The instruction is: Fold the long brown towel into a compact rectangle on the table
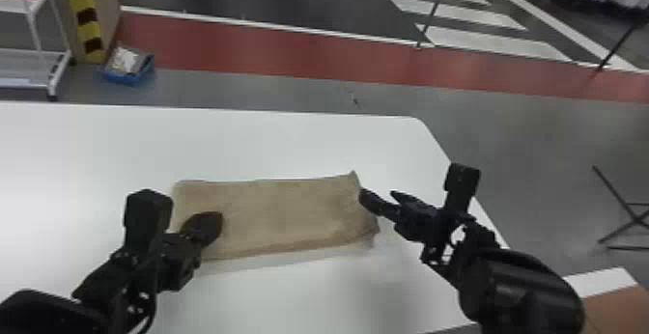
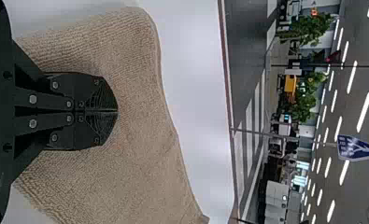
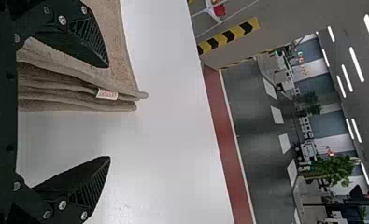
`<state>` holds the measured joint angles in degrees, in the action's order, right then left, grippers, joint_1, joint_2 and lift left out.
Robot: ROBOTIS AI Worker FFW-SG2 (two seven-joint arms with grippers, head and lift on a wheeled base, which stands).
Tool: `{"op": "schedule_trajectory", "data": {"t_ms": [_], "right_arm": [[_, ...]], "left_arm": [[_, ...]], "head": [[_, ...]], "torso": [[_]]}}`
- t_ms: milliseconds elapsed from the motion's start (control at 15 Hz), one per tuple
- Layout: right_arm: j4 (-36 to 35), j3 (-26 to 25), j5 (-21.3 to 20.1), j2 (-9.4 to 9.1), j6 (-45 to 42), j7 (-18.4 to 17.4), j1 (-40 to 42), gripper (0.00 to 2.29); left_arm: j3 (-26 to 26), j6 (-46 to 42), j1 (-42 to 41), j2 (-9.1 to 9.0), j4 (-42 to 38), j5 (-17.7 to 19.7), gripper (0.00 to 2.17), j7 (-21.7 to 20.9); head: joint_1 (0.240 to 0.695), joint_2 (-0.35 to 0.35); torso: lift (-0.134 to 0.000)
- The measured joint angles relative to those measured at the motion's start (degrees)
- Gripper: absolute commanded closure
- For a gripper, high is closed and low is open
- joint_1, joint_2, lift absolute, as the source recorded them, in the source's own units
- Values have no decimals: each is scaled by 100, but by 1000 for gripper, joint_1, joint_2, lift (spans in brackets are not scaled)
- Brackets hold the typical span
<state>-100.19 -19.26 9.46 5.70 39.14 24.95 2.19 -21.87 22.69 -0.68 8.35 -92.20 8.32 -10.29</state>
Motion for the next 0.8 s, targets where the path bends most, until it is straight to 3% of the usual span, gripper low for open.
{"op": "schedule_trajectory", "data": {"t_ms": [200,800], "right_arm": [[165,98,-163,65,72,53,-172,410],[354,437,-486,244,995,196,-521,414]], "left_arm": [[0,-57,-34,3,0,-10,1717,1],[101,-108,-12,-19,96,-15,1717,1]], "head": [[695,-311],[695,-286]], "torso": [[-125],[-125]]}}
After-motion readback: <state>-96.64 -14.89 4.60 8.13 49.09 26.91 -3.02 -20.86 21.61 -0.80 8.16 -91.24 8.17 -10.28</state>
